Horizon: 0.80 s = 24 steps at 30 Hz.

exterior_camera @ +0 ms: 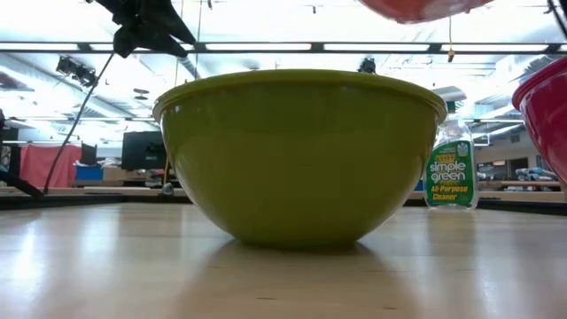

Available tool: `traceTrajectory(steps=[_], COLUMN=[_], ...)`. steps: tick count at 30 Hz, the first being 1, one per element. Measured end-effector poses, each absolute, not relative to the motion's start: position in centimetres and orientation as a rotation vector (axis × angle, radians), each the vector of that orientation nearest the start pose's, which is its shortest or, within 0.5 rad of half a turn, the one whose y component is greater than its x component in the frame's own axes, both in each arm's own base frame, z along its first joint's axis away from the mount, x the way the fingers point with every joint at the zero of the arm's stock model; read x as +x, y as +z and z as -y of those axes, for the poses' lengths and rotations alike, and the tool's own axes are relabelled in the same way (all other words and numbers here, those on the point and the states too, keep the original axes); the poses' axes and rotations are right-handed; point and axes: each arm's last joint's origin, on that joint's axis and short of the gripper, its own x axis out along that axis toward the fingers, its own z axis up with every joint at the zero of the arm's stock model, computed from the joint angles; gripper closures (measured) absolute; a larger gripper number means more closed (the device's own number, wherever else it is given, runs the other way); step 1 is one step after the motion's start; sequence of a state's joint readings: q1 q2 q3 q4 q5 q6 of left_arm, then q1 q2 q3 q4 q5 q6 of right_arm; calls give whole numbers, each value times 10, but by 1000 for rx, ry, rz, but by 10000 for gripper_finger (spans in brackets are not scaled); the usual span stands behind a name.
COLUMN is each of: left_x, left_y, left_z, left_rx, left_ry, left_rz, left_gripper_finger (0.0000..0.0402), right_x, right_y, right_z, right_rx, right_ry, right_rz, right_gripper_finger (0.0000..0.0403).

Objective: Nest bowls inside each other
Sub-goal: Stack the orange bowl into the red bowl

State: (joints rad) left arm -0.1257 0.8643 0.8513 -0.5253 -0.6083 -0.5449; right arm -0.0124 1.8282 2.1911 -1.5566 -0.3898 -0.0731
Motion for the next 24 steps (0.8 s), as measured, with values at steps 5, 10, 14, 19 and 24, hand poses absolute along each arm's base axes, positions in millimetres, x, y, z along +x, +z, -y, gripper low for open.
traceTrajectory(steps=[5, 10, 14, 19, 24], left_x=[175, 176, 177, 180, 185], left_y=[316, 318, 318, 321, 322], left_z=[5, 5, 4, 1, -5], left_rx=[-286, -262, -246, -263, -316], left_ry=[576, 576, 629, 684, 722], left_rz=[-352, -340, -324, -264, -225], left_gripper_finger=[230, 230, 230, 230, 230], right_x=[297, 253, 221, 189, 166], right_y=[409, 379, 350, 313, 282], right_z=[-17, -35, -43, -49, -54], right_rx=[213, 292, 333, 387, 405], right_ry=[264, 242, 178, 147, 159], right_rz=[-1133, -1167, -1169, -1168, -1195], right_gripper_finger=[376, 376, 376, 373, 367])
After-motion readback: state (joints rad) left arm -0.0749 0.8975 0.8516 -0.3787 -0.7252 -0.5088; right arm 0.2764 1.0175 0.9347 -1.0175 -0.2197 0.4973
